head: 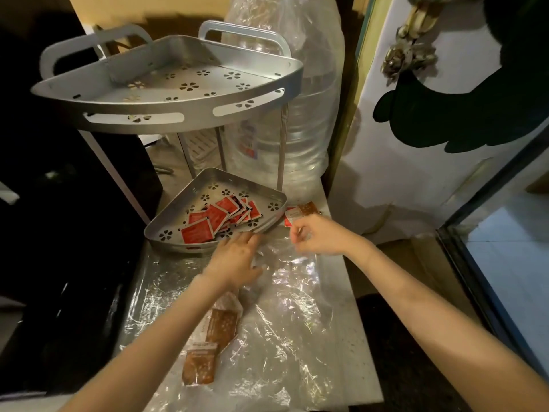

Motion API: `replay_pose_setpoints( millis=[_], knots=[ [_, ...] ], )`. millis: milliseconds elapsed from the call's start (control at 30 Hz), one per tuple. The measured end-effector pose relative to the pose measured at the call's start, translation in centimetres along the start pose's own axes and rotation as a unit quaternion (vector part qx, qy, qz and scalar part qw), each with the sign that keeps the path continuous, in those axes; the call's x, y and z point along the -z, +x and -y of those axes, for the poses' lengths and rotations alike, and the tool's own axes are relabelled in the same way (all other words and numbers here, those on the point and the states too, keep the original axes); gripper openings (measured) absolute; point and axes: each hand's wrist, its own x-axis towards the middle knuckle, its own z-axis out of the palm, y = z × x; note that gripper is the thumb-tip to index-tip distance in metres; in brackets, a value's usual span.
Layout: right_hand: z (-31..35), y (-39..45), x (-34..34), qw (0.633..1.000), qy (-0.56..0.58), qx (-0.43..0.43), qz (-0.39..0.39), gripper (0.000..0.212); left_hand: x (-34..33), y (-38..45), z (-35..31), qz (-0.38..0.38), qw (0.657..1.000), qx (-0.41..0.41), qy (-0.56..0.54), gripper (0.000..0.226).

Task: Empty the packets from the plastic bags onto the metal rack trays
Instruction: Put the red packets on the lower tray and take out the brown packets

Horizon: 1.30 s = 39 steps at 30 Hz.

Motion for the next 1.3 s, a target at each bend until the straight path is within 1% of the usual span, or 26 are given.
replay_pose_setpoints(
  millis=[100, 200, 233, 333, 400, 433, 467, 500, 533, 567, 633, 667, 733, 800, 933, 967, 1067, 1167, 1233, 1300],
  knots=[
    [1.5, -0.8, 0.8, 0.999, 0.038, 0.025, 0.014, 0.020, 0.9, -0.2, 1.2, 0.008, 0.999, -0.008, 0.032, 0.066],
    [3.5, -1.6, 1.4, 0.996, 0.061, 0.062, 0.029, 0.021, 1.9, -0.5, 2.3, -0.012, 1.000, -0.021, 0.013, 0.064],
    [4.3, -1.8, 1.6, 0.995, 0.062, 0.074, 0.035, 0.020, 2.4, -0.5, 2.7, 0.001, 1.000, -0.016, -0.009, 0.063],
    [6.5, -2.6, 2.3, 0.992, 0.069, 0.096, 0.049, 0.020, 4.2, -0.7, 4.4, 0.106, 0.988, 0.029, -0.111, 0.059],
    [7.7, -3.2, 2.8, 0.989, 0.081, 0.109, 0.053, 0.019, 5.2, -0.9, 5.7, 0.146, 0.976, 0.060, -0.152, 0.047],
    [8.2, -3.5, 3.2, 0.988, 0.089, 0.116, 0.052, 0.019, 5.8, -1.2, 6.2, 0.162, 0.970, 0.074, -0.163, 0.047],
    [8.6, -3.8, 3.6, 0.987, 0.097, 0.121, 0.051, 0.019, 6.3, -1.6, 6.6, 0.175, 0.965, 0.079, -0.178, 0.058],
    [8.9, -4.1, 4.0, 0.985, 0.105, 0.126, 0.050, 0.019, 6.7, -1.9, 7.1, 0.182, 0.961, 0.076, -0.196, 0.074],
    [9.1, -4.4, 4.5, 0.984, 0.114, 0.129, 0.050, 0.018, 7.1, -2.3, 7.5, 0.186, 0.958, 0.065, -0.210, 0.083],
    [9.3, -4.6, 4.9, 0.982, 0.124, 0.132, 0.050, 0.018, 7.5, -2.8, 7.7, 0.187, 0.956, 0.052, -0.218, 0.082],
    [9.5, -4.9, 5.9, 0.980, 0.136, 0.142, 0.041, 0.018, 8.5, -3.5, 8.1, 0.185, 0.955, 0.035, -0.227, 0.063],
    [9.6, -5.1, 6.4, 0.978, 0.141, 0.147, 0.034, 0.018, 9.1, -3.7, 8.1, 0.178, 0.955, 0.028, -0.235, 0.053],
    [9.6, -5.2, 7.5, 0.977, 0.151, 0.152, 0.016, 0.019, 10.5, -4.2, 8.1, 0.148, 0.956, 0.017, -0.252, 0.049],
    [9.7, -5.2, 8.6, 0.977, 0.146, 0.157, -0.001, 0.019, 12.0, -4.5, 7.9, 0.107, 0.957, 0.025, -0.268, 0.042],
    [9.7, -5.2, 10.3, 0.975, 0.147, 0.160, -0.041, 0.022, 15.0, -5.1, 6.9, 0.012, 0.966, 0.026, -0.256, 0.006],
    [9.6, -5.3, 10.5, 0.974, 0.151, 0.162, -0.054, 0.025, 15.6, -5.3, 6.6, -0.016, 0.968, 0.022, -0.250, 0.003],
    [9.1, -5.9, 10.5, 0.969, 0.143, 0.175, -0.099, 0.036, 16.4, -6.4, 5.3, -0.094, 0.973, 0.011, -0.211, 0.005],
    [8.3, -6.5, 9.5, 0.958, 0.177, 0.189, -0.124, 0.031, 15.9, -8.0, 3.9, -0.159, 0.973, 0.000, -0.169, 0.010],
    [7.5, -7.1, 8.5, 0.955, 0.194, 0.186, -0.123, 0.025, 14.9, -9.2, 3.1, -0.180, 0.973, 0.003, -0.146, 0.007],
    [6.5, -7.8, 7.3, 0.961, 0.193, 0.176, -0.090, 0.021, 13.4, -10.4, 2.5, -0.179, 0.977, -0.025, -0.109, 0.008]
  ],
)
